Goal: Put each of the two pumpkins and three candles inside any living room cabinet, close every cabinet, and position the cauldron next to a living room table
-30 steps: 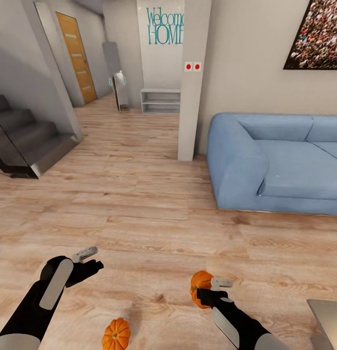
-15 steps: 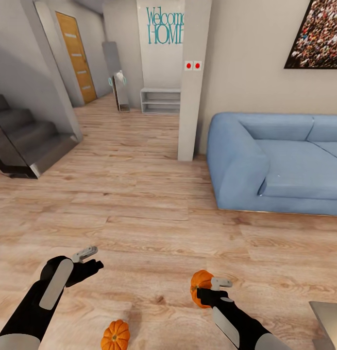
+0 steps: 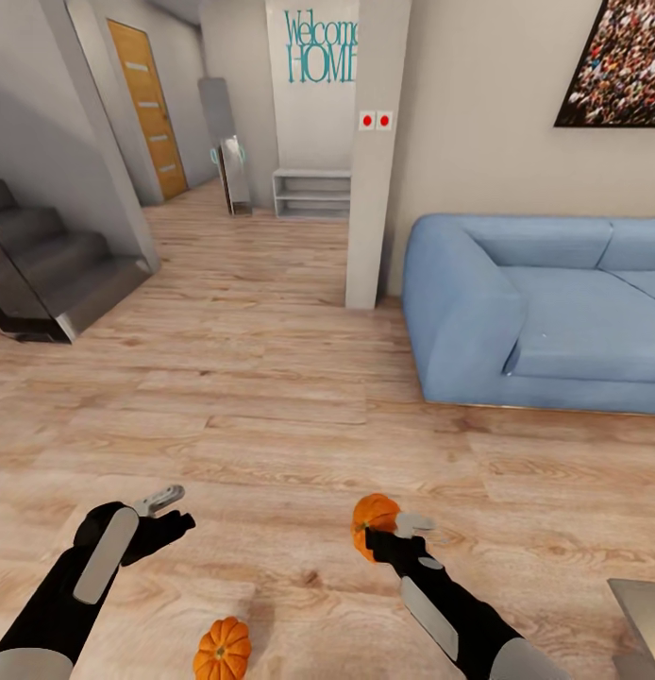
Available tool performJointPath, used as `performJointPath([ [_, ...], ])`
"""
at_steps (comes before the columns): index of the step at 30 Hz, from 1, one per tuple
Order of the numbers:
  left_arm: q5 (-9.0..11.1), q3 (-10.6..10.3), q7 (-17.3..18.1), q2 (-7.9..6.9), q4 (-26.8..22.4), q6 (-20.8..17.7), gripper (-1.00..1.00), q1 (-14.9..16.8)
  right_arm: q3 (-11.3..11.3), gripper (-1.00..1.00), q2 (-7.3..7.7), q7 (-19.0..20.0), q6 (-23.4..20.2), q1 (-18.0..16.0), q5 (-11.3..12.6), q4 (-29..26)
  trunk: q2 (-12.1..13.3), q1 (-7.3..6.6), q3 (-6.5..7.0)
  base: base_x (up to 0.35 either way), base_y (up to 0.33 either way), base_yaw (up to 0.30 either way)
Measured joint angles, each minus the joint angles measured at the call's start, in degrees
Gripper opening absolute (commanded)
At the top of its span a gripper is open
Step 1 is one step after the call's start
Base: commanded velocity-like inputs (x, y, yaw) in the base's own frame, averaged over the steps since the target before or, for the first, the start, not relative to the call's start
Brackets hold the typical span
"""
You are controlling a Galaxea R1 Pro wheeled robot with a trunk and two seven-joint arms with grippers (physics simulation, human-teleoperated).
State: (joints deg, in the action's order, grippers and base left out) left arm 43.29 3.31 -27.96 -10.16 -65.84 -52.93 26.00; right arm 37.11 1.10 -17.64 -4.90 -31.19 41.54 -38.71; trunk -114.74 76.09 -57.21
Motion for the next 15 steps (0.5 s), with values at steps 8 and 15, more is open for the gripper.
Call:
performJointPath([
  [8, 0.1, -0.1, 1.9, -0.26, 4.8, 5.9, 1.0, 0.2, 3.2, -1.0, 0.47, -0.3, -3.3, 0.3, 1.1, -16.2, -3.2, 1.76, -1.44, 0.0, 0.0, 0.0],
  [15, -2.6, -0.2, 19.5, -4.58, 15.4, 12.0, 1.0, 0.2, 3.7, -1.0, 1.01, -0.8, -11.8, 2.5, 2.0, -35.0, -6.0, 3.29, -2.7, 0.0, 0.0, 0.0],
])
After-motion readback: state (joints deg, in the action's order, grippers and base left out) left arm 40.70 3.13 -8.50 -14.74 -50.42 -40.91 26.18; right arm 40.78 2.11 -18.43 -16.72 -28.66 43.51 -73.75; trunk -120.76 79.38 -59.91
